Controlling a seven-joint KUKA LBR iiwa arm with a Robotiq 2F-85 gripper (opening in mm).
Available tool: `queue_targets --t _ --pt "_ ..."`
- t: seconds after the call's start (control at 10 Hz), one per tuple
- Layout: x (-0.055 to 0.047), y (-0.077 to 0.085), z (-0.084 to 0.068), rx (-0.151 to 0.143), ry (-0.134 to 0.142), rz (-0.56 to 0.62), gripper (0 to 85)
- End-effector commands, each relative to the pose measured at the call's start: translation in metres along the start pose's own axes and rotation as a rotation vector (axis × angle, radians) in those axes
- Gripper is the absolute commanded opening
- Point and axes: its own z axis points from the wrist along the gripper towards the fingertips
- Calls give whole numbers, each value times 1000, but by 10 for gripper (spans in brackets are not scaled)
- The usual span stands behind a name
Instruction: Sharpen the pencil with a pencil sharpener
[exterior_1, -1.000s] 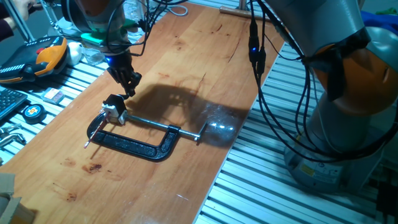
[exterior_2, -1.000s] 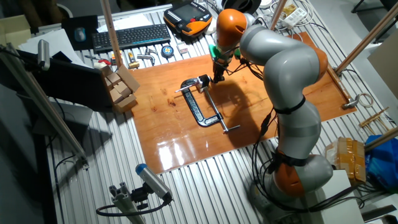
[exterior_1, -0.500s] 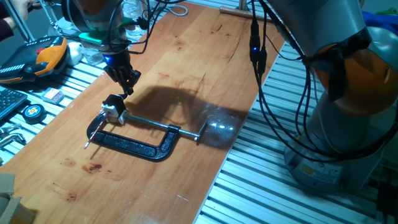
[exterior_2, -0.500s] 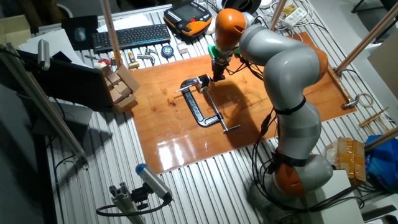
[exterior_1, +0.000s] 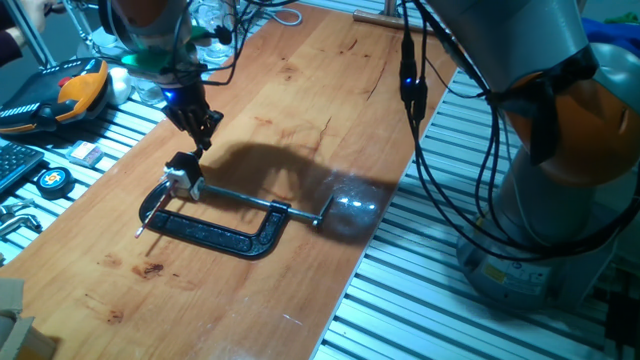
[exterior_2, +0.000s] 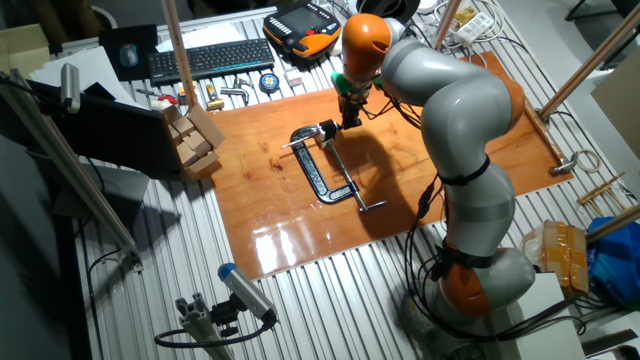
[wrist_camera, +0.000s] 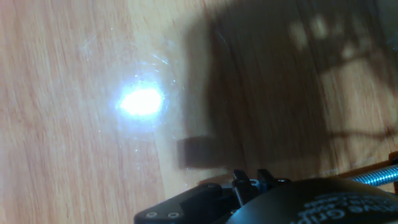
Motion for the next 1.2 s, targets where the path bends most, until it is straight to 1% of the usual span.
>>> queue_targets --t 0.0,0.3,0.5,0.7,0.9,1.1 --pt "-1 1 -1 2 -6 1 0" --pt "-1 6 -2 6 -18 -6 0" --pt "1 9 -6 13 -18 -6 0" --pt "3 13 -9 21 -28 -10 0" --pt "3 17 -8 21 -42 -14 0" --pt "1 22 -4 15 -50 -18 0"
